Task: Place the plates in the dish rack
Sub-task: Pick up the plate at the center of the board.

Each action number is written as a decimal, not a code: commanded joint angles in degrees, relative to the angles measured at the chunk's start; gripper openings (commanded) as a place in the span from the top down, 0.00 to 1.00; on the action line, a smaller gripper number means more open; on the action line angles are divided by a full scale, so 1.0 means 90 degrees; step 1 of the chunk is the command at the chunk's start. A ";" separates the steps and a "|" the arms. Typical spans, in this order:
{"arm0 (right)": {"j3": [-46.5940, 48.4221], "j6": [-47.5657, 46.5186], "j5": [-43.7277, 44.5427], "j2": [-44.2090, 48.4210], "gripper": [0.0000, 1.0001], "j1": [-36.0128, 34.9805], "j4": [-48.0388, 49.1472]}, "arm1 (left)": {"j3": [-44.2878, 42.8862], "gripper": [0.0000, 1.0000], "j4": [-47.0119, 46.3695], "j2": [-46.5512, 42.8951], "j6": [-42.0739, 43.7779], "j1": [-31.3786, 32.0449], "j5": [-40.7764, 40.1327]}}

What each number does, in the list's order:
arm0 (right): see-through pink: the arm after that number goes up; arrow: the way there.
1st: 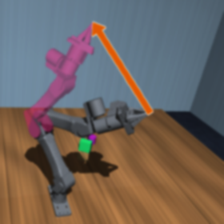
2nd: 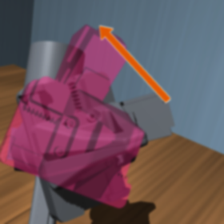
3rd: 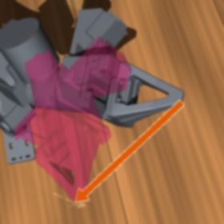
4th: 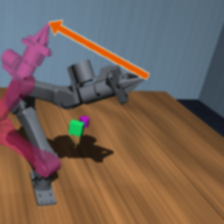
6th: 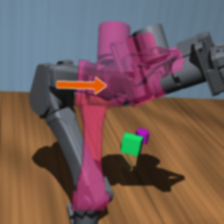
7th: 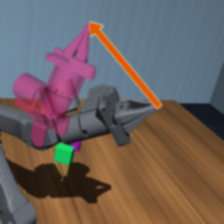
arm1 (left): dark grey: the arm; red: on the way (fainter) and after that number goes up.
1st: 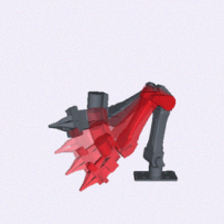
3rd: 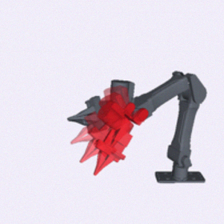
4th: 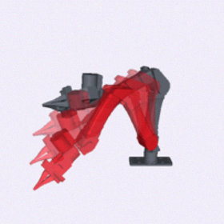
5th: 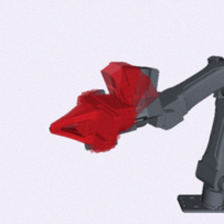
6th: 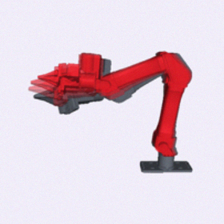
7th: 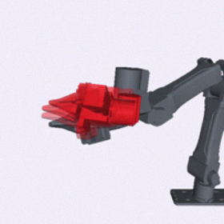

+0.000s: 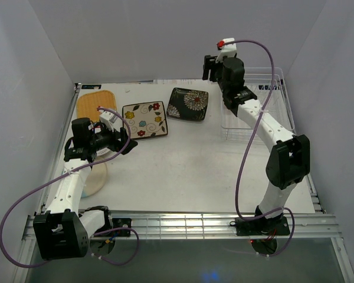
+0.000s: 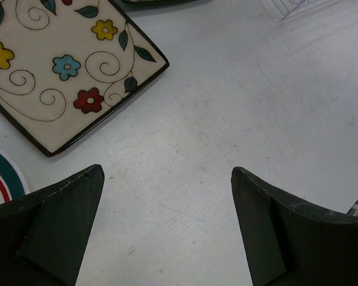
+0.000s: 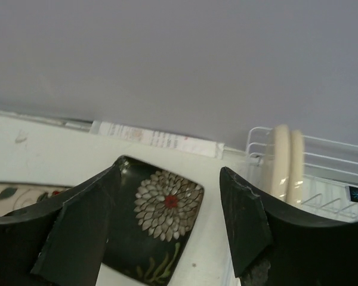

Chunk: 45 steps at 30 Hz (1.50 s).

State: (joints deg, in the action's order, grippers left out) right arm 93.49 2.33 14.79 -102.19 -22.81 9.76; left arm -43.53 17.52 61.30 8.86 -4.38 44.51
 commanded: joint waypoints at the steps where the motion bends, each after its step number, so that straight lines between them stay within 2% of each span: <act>1: -0.0417 -0.0784 0.0125 0.0358 0.27 -0.0414 0.0546 | 0.0002 0.02 -0.0091 -0.0082 0.0109 -0.0011 0.0054; 8: -0.0681 -0.1342 -0.0656 0.0368 0.21 -0.0863 0.0332 | 0.0002 0.02 -0.0071 -0.0063 0.0177 -0.0011 0.0045; 16: -0.1032 -0.1469 -0.0930 0.0280 0.17 -0.1332 0.0019 | -0.0212 0.02 0.0046 0.0346 0.0080 -0.0011 -0.0189; 22: -0.1959 -0.2084 -0.0510 0.0388 0.14 -0.2171 0.0809 | -0.0485 0.02 0.0007 0.0766 -0.0203 -0.0011 -0.0686; 25: -0.2360 -0.2134 -0.0442 0.0485 0.14 -0.2319 0.1248 | -0.0671 0.02 0.0007 0.0981 -0.0359 -0.0021 -0.0902; 31: -0.3015 -0.1978 -0.0452 0.0603 0.13 -0.2465 0.2088 | -0.1286 0.02 0.0075 0.1869 -0.0633 -0.0011 -0.1254; 36: -0.3600 -0.2571 -0.0286 0.0583 0.06 -0.2749 0.2802 | -0.2046 0.02 0.0378 0.2894 -0.0829 -0.0011 -0.1323; 41: -0.3601 -0.2691 -0.0012 0.0505 0.05 -0.2993 0.2472 | -0.2701 0.02 0.0563 0.3862 -0.0926 -0.0021 -0.1323; 45: -0.3747 -0.2583 -0.0237 0.0583 0.02 -0.3042 0.2528 | -0.3287 0.02 0.0632 0.4370 -0.1238 -0.0011 -0.1469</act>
State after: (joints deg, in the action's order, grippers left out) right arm 60.45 -20.21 12.40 -98.94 -50.11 28.95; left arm -68.82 22.41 100.40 -0.01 -4.38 31.99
